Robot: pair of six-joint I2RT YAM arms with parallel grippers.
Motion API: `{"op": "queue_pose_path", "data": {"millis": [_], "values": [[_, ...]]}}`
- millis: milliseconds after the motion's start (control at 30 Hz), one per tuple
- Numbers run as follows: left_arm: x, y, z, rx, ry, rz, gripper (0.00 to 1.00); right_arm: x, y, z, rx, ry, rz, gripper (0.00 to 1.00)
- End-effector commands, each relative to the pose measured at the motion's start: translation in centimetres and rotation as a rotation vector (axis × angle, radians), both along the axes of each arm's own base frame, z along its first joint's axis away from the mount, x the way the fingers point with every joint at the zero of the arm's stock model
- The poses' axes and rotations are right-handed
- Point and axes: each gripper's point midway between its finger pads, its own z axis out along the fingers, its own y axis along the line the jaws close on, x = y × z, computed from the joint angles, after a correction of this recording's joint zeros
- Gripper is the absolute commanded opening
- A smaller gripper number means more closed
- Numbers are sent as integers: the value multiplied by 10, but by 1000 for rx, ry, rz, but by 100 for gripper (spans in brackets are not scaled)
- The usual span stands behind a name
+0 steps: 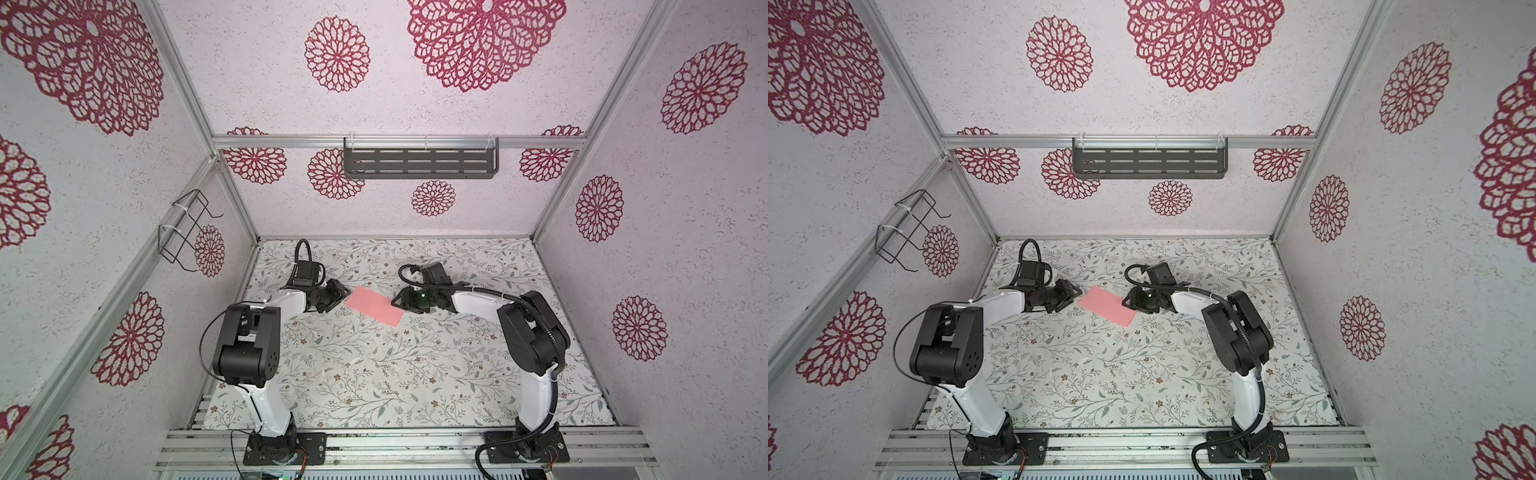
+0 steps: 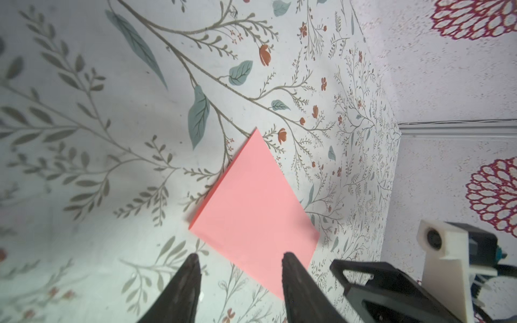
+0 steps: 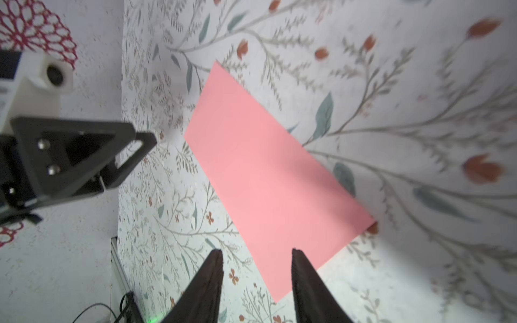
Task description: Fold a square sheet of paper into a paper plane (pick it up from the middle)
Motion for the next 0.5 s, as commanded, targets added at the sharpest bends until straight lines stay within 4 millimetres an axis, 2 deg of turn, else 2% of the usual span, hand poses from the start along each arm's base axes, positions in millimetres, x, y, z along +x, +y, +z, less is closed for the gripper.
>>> {"op": "queue_pose_path", "data": {"millis": [0, 200, 467], "values": [[-16, -1, -5, 21, 51, 51, 56, 24, -17, 4, -63, -65, -23, 47], [-27, -12, -11, 23, 74, 74, 60, 36, -12, -14, -111, -43, 38, 47], [-19, -14, -25, 36, 117, 100, 61, 39, -2, -33, -115, -13, 106, 46]]}}
